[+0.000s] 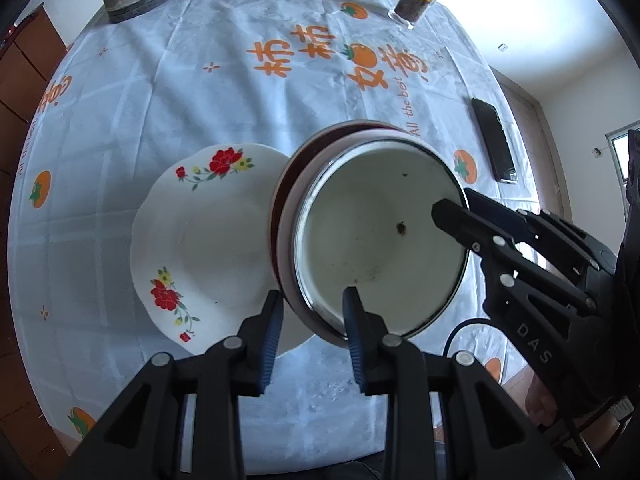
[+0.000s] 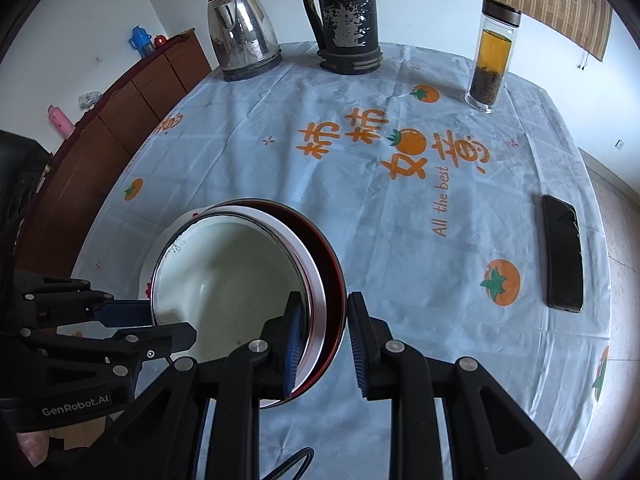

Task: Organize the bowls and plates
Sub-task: 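Lift the bowl stack with both grippers over the red-flower plates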

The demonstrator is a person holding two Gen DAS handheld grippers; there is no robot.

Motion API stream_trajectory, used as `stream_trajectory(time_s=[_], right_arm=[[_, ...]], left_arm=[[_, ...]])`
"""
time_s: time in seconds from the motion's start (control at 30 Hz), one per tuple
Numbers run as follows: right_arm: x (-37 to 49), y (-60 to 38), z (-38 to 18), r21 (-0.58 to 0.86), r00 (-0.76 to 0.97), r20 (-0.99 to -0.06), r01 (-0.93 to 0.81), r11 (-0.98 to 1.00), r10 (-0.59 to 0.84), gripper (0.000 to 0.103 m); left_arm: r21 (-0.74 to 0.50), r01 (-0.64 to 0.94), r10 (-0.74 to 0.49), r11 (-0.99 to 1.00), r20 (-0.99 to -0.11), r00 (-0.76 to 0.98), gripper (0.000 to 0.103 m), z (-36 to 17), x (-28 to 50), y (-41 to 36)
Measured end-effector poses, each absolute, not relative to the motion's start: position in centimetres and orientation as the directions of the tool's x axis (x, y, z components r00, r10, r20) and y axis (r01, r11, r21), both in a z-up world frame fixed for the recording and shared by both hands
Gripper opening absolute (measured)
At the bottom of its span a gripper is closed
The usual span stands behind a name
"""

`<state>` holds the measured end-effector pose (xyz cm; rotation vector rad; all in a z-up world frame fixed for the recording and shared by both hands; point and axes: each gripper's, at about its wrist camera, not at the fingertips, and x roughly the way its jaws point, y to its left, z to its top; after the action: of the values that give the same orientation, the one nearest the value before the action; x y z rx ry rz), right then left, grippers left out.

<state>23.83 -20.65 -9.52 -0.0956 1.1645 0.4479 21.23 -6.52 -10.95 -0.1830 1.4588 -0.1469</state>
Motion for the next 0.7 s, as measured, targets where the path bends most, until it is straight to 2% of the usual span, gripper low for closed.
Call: stream_trajectory(time_s=[0.7], right_arm=[[24.3, -15.8, -10.2, 0.167, 0.275, -0.906, -0.466, 0.869, 0.321, 0.024]], left_arm=[[-0.205, -0.106, -0.193, 0.973, -0.975, 0.113, 0.029, -11.5, 20.7, -2.0]])
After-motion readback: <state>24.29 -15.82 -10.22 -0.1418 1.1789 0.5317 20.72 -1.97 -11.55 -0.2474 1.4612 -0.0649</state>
